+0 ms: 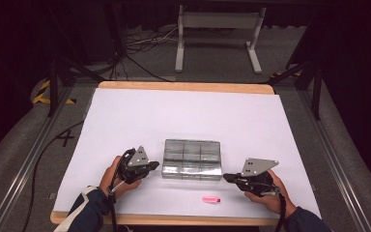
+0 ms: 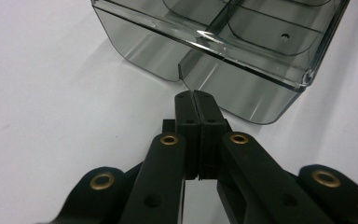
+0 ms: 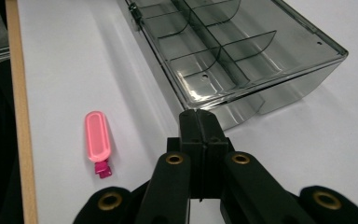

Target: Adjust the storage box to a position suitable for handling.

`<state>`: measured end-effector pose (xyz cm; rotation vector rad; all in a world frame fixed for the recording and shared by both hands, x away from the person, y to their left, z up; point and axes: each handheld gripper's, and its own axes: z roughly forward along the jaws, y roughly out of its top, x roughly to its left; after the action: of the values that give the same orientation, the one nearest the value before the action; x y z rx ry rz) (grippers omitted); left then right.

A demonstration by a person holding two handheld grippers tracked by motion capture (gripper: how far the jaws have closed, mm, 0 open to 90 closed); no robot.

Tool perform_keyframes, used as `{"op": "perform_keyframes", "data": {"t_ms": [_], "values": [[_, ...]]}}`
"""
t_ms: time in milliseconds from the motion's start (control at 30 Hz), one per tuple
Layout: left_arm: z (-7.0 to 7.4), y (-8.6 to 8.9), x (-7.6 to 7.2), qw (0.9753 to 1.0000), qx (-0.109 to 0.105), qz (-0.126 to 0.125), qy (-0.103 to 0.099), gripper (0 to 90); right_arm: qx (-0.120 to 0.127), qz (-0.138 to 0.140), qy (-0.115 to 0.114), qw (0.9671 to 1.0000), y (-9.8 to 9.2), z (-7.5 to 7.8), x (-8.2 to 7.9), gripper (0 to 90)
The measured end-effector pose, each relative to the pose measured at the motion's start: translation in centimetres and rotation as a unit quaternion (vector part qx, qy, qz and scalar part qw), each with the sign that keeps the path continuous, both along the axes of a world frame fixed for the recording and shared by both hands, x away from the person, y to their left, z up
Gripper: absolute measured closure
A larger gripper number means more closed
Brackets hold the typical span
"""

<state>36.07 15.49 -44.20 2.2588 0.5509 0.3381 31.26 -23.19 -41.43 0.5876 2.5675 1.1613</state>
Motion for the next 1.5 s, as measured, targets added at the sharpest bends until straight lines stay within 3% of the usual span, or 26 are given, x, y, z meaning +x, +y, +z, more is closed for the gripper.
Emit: {"op": "perform_keyframes", "data": {"t_ms": [300,467,1500], "values": [[-0.02,-0.4,0.16,1.0,-0.002,-0.005,0.001,90.0,-0.005,0.006,0.001,1.0,0.41,-0.01,-0.22,90.0],[-0.1,-0.38,0.29,1.0,-0.002,-0.005,0.001,90.0,-0.02,0.004,0.002,0.9998,0.28,-0.17,-0.14,90.0],[-0.19,-0.79,0.33,0.9999,-0.002,-0.017,0.003,90.0,-0.008,-0.003,-0.002,1.0,0.53,-0.28,0.13,90.0]]}}
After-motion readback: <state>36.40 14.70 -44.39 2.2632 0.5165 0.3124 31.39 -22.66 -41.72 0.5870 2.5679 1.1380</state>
